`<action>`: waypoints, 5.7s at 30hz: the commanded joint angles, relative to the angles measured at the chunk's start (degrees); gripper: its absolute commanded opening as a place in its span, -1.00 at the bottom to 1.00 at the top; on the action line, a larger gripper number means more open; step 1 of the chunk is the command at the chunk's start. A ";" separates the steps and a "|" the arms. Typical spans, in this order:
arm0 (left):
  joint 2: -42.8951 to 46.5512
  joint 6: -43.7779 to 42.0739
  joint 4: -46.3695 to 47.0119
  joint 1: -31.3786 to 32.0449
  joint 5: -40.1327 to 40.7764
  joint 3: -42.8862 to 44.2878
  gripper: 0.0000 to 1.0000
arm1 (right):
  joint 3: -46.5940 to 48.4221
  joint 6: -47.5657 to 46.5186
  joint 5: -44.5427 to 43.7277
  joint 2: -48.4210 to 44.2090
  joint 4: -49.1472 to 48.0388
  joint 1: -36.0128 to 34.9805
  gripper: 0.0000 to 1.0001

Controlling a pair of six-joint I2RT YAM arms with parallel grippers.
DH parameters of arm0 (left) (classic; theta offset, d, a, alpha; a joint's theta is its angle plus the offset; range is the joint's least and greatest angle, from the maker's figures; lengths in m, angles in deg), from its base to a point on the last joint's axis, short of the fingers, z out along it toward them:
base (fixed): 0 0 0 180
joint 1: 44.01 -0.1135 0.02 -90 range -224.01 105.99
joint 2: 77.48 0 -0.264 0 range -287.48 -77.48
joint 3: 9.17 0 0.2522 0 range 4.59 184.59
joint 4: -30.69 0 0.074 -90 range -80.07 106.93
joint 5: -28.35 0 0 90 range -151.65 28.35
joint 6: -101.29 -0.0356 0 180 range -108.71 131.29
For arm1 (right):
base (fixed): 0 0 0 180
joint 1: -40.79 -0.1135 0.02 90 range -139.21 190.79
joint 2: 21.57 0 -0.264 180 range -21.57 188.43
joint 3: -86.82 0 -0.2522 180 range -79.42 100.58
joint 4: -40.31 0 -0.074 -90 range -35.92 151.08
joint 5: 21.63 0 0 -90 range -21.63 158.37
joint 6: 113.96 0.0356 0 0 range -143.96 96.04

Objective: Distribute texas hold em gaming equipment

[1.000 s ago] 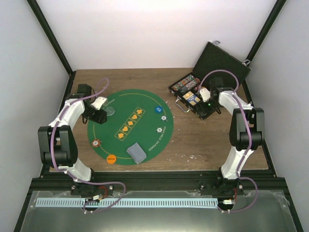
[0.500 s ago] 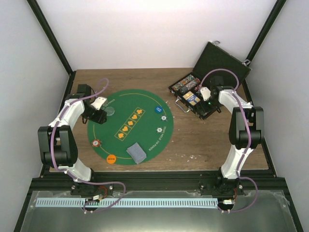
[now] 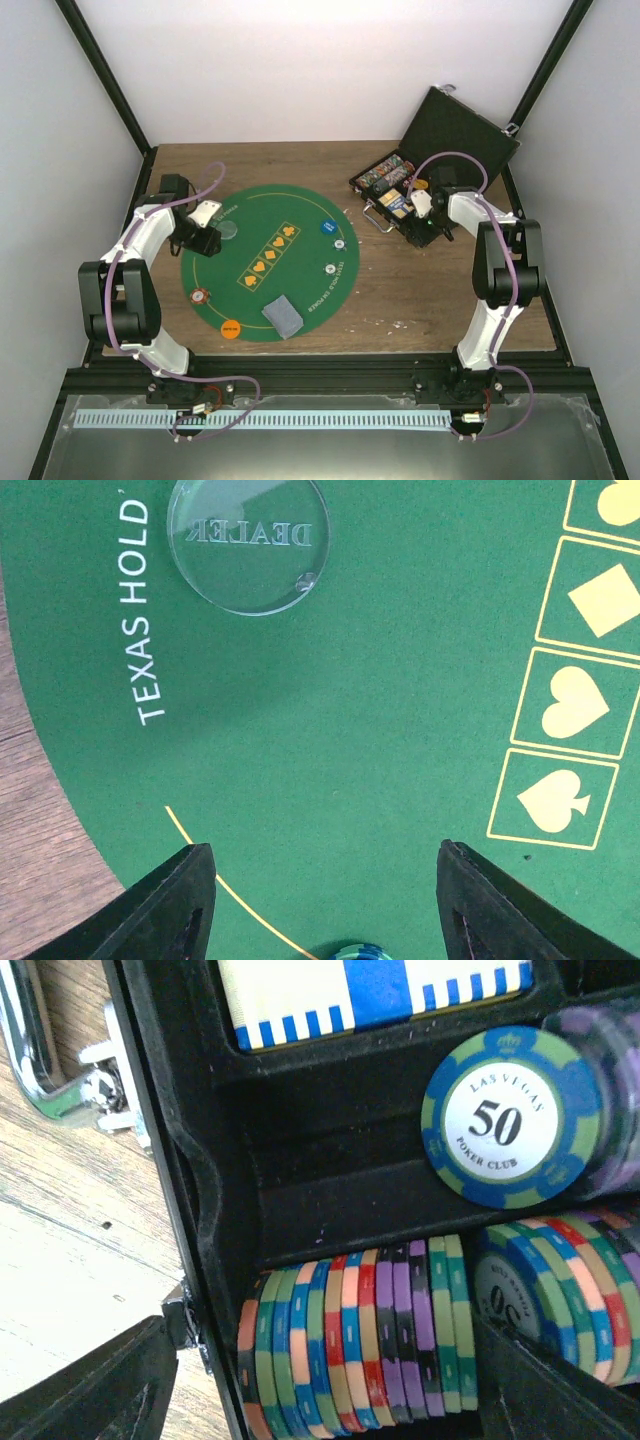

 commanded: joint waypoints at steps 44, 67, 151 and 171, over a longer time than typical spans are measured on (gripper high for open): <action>0.03 -1.25 -0.10 -0.33 -0.15 0.08 0.25 | 2.37 -2.59 10.97 -0.60 0.72 3.87 0.38; 0.03 -1.27 -0.38 -0.40 -0.09 0.48 0.25 | 0.71 -3.35 7.96 0.37 1.19 4.76 0.23; -13.68 -15.32 18.72 38.84 0.74 23.11 0.44 | -5.60 63.55 60.48 -4.36 -46.80 -15.18 -0.99; -14.56 -13.13 17.82 38.87 -3.78 23.20 -1.00 | -6.04 64.52 62.42 -3.44 -48.36 -15.78 -0.99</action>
